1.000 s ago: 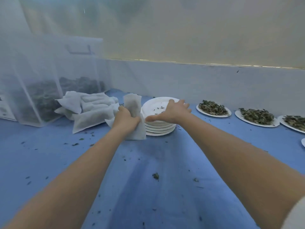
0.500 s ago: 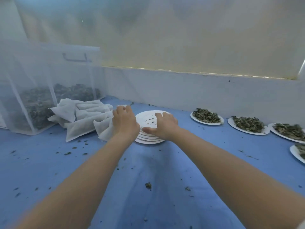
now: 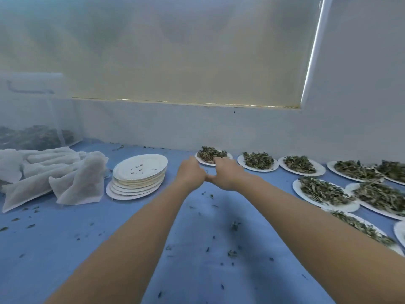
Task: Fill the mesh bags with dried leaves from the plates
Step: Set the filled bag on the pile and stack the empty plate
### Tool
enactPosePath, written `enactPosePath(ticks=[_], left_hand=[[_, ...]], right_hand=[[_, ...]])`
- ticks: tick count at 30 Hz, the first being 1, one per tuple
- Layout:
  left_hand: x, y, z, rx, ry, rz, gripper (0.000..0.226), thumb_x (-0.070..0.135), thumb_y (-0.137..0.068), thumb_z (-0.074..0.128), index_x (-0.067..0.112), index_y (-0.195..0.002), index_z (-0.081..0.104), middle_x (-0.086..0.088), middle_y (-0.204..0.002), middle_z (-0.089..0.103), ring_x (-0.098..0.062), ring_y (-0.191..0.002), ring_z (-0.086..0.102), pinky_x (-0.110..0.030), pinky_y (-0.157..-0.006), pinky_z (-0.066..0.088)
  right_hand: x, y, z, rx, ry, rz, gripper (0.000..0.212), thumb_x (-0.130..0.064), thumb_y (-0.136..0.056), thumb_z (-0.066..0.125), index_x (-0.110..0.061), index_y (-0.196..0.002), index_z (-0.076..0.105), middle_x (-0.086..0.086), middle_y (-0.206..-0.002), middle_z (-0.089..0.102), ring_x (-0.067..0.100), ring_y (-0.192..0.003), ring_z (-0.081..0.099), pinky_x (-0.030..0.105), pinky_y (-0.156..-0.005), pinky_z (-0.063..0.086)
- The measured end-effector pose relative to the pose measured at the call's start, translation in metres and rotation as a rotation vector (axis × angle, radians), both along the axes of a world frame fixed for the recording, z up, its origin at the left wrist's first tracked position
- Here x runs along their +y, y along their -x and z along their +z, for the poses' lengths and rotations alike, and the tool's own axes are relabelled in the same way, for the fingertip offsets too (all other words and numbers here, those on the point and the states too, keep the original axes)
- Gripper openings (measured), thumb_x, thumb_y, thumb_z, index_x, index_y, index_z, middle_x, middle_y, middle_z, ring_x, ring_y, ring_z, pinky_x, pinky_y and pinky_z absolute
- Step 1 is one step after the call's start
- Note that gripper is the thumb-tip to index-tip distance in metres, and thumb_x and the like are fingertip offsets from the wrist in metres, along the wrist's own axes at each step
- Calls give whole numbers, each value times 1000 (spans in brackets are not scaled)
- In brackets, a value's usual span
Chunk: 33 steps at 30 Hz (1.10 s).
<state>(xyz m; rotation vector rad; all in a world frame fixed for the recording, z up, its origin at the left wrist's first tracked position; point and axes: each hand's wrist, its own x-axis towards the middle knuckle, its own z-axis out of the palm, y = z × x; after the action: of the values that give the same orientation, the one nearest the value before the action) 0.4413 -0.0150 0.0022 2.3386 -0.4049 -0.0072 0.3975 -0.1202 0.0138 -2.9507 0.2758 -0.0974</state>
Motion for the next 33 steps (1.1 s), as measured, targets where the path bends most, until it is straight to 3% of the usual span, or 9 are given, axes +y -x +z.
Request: enactPosePath(ticks=[3, 6, 9, 12, 14, 19, 23, 27, 33], left_hand=[[-33, -25, -28, 144, 136, 77, 32, 6, -92, 37, 8, -123, 46, -8, -106, 49, -20, -84, 49, -31, -66, 41], [-56, -60, -44, 271, 312, 153, 41, 2, -91, 41, -2, -132, 41, -20, -127, 51, -33, -107, 56, -39, -86, 47], [-70, -96, -48, 319, 425, 209, 34, 0, -91, 41, -8, -124, 45, -24, -123, 54, -36, -111, 56, -40, -90, 49], [-77, -125, -46, 371, 414, 286, 22, 3, -94, 34, -2, -112, 43, -12, -94, 52, -27, -76, 57, -23, -56, 40], [-80, -142, -46, 356, 364, 304, 32, 4, -94, 32, 1, -124, 40, -7, -77, 41, -19, -56, 45, -21, -50, 32], [-84, -158, -42, 362, 347, 273, 28, 4, -96, 33, 5, -123, 42, -8, -66, 36, -18, -57, 42, -21, -46, 24], [-83, -158, -42, 378, 438, 328, 10, 5, -94, 39, 6, -85, 41, -10, -83, 44, -23, -73, 47, -23, -54, 37], [-74, -149, -42, 357, 573, 288, 52, -3, -89, 41, 7, -139, 31, -12, -130, 43, -33, -108, 55, -38, -88, 49], [-50, -85, -24, 499, 955, 250, 67, -21, -86, 40, 11, -144, 26, -6, -144, 36, -35, -109, 56, -33, -74, 51]], right_hand=[[-32, -18, -24, 27, -107, -44, 65, -61, -87, 47, -6, -121, 42, 12, -118, 50, 30, -109, 47, 37, -83, 40], [-59, -43, -39, 27, -219, -95, 61, -55, -89, 50, -1, -117, 45, 8, -90, 59, 22, -89, 50, 28, -66, 39], [-79, -69, -42, -15, -280, -180, 46, -48, -91, 52, -6, -76, 43, 3, -67, 41, 21, -68, 41, 28, -53, 27], [-94, -101, -48, -43, -409, -212, 51, -49, -86, 59, -2, -105, 53, 12, -96, 53, 29, -105, 51, 29, -71, 39], [-99, -121, -56, -41, -470, -259, 60, -58, -77, 65, -9, -109, 50, 13, -107, 50, 32, -123, 43, 33, -88, 39], [-89, -153, -76, -99, -344, -380, 104, -73, -58, 70, -8, -132, 37, 8, -133, 46, 30, -129, 31, 39, -100, 27], [-80, -158, -83, -233, -365, -452, 99, -67, -58, 73, -6, -128, 40, 7, -126, 53, 30, -126, 34, 37, -101, 29], [-73, -140, -77, -326, -392, -439, 105, -65, -57, 75, -6, -133, 34, 8, -134, 47, 28, -130, 26, 36, -103, 26], [-54, -82, -51, -371, -367, -399, 109, -72, -56, 72, -8, -135, 33, 4, -136, 46, 28, -125, 30, 36, -100, 29]])
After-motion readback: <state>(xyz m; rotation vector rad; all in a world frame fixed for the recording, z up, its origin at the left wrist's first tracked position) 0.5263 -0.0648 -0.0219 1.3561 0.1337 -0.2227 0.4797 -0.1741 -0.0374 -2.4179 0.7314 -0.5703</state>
